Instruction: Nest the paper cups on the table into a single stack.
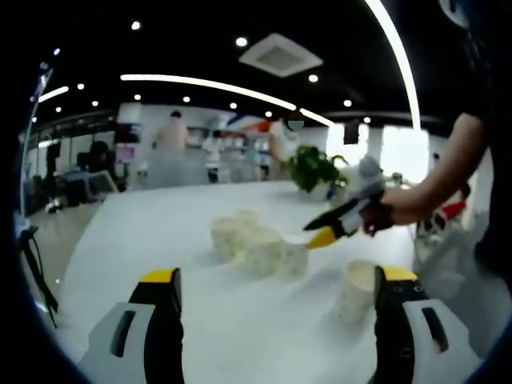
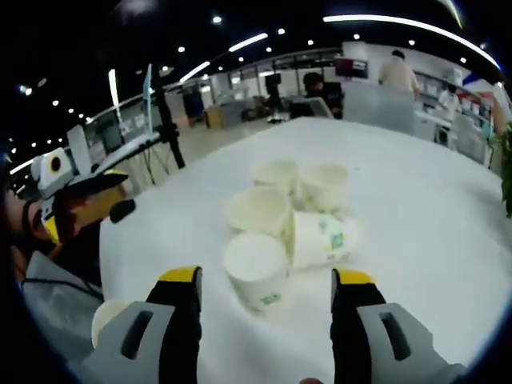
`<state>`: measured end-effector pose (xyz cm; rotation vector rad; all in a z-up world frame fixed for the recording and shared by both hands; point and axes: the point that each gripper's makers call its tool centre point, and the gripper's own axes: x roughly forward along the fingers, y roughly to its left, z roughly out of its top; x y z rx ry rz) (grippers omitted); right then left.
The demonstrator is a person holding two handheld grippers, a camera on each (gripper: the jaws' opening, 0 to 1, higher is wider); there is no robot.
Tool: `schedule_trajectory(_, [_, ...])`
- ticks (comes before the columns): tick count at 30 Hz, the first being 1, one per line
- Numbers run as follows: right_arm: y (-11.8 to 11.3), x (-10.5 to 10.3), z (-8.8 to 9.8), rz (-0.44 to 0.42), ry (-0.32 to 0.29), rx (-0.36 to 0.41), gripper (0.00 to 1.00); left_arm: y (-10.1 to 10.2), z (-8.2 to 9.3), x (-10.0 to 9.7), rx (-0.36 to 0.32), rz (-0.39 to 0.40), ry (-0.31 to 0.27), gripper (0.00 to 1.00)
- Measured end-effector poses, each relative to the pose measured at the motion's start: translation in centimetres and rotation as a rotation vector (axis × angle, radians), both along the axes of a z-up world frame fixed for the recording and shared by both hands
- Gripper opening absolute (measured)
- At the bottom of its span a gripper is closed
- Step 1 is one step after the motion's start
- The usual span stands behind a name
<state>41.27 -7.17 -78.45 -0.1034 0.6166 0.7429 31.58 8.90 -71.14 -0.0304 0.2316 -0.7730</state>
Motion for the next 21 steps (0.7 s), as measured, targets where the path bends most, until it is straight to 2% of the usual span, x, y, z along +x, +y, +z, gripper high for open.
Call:
schedule_trajectory(4, [0.5,0.2,-0.5,-0.001,0.005,-0.01,0.57,-0.2,-0.4,-0.1,0.016,-0.027,0.006,0.98])
schedule_trajectory(7, [0.3,0.5,-1.4,-0.02,0.025,-0.052,0.57,0.1,-0.7,-0.1,0.016,-0.021,0.009,0.98])
schedule_trajectory(13, [1.3,0.8,-1.5,-0.013,0.024,-0.038,0.57,0.5,-1.3,-0.4,0.01,-0.018,0.026,0.98])
schedule_trajectory(21, [1.8,1.2,-2.0,-0.01,0.036,-0.054,0.5,0.8,-2.0,-0.3,0.014,-0.016,0.045,0.98])
